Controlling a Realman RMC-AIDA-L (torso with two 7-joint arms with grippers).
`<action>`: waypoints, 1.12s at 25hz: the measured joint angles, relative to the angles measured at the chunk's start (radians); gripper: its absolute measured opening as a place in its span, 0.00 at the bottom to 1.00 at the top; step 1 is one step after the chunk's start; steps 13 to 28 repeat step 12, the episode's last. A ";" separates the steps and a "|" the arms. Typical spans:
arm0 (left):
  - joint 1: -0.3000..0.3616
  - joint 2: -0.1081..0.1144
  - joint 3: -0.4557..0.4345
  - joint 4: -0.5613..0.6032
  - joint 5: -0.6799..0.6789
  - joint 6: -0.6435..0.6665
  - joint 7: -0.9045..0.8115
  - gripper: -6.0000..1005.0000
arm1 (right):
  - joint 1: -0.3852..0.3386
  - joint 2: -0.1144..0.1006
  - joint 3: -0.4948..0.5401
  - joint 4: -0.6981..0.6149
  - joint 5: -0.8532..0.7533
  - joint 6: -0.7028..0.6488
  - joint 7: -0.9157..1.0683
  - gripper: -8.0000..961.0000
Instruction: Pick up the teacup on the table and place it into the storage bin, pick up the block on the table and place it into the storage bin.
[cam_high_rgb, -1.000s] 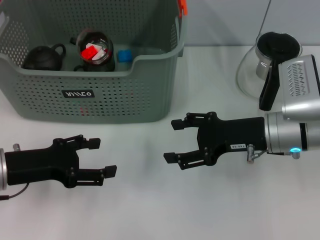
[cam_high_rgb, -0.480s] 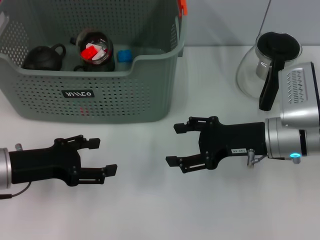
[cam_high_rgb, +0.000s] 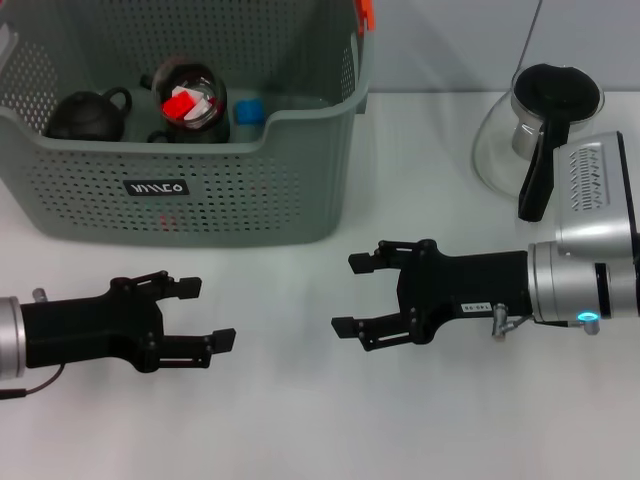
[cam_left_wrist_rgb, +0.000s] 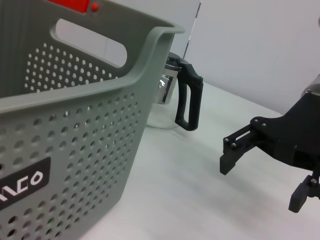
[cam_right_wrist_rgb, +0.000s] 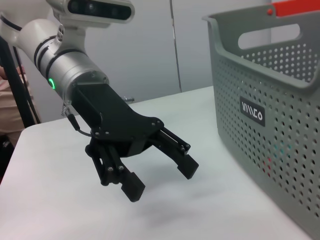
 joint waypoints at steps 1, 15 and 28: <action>-0.001 0.000 0.000 -0.002 0.000 0.000 0.000 0.93 | 0.000 0.000 0.001 0.002 0.000 0.001 0.000 0.95; -0.019 0.001 0.001 -0.016 0.003 -0.015 0.000 0.93 | 0.001 0.000 0.007 0.011 0.000 0.020 -0.001 0.95; -0.019 0.001 0.001 -0.016 0.003 -0.015 0.000 0.93 | 0.001 0.000 0.007 0.011 0.000 0.020 -0.001 0.95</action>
